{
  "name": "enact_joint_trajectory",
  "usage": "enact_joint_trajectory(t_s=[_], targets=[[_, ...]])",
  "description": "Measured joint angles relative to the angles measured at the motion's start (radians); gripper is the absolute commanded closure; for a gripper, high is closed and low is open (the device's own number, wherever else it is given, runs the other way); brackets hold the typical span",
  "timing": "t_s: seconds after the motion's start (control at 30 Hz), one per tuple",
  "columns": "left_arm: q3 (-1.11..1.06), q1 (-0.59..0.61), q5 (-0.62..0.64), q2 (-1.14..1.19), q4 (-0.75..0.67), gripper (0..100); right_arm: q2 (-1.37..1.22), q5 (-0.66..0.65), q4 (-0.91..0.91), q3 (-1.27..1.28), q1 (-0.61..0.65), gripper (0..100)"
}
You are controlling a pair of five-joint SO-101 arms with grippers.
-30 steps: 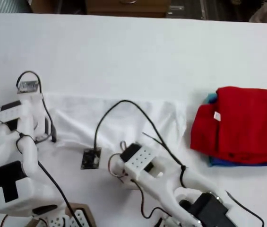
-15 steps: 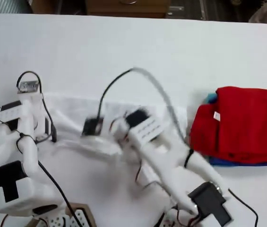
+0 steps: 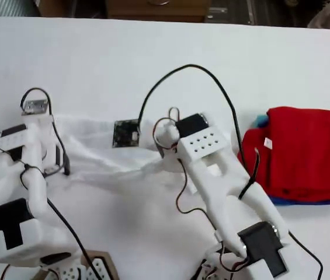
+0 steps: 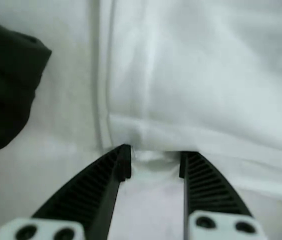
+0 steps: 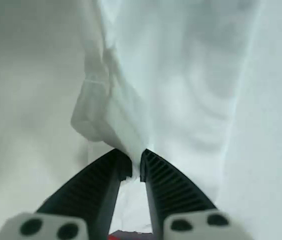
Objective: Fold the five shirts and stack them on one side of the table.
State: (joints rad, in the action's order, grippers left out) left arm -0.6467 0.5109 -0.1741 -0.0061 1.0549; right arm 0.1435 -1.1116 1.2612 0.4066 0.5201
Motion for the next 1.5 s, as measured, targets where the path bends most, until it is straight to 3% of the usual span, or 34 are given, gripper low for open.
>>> enact_joint_trajectory(t_s=[0.13, 0.37, 0.6, 0.87, 1.2, 1.5], targets=[[0.000, 0.000, 0.000, 0.000, 0.000, 82, -0.048, -0.002, -0.066, 0.000, 0.002, 96.4], [0.000, 0.000, 0.000, 0.000, 0.000, 82, -0.222, -0.002, -0.104, 0.000, -0.002, 78.9], [0.000, 0.000, 0.000, 0.000, 0.000, 82, -0.233, -0.008, -0.127, -0.052, -0.015, 78.7], [0.000, -0.002, 0.000, 0.000, 0.000, 82, -0.238, -0.006, -0.127, -0.190, -0.143, 78.7], [0.000, -0.009, 0.000, 0.000, 0.000, 82, -0.181, -0.006, 0.264, -0.233, -0.089, 78.7], [0.000, -0.009, 0.000, 0.000, 0.000, 82, -0.164, -0.006, 0.311, -0.233, -0.183, 78.7]])
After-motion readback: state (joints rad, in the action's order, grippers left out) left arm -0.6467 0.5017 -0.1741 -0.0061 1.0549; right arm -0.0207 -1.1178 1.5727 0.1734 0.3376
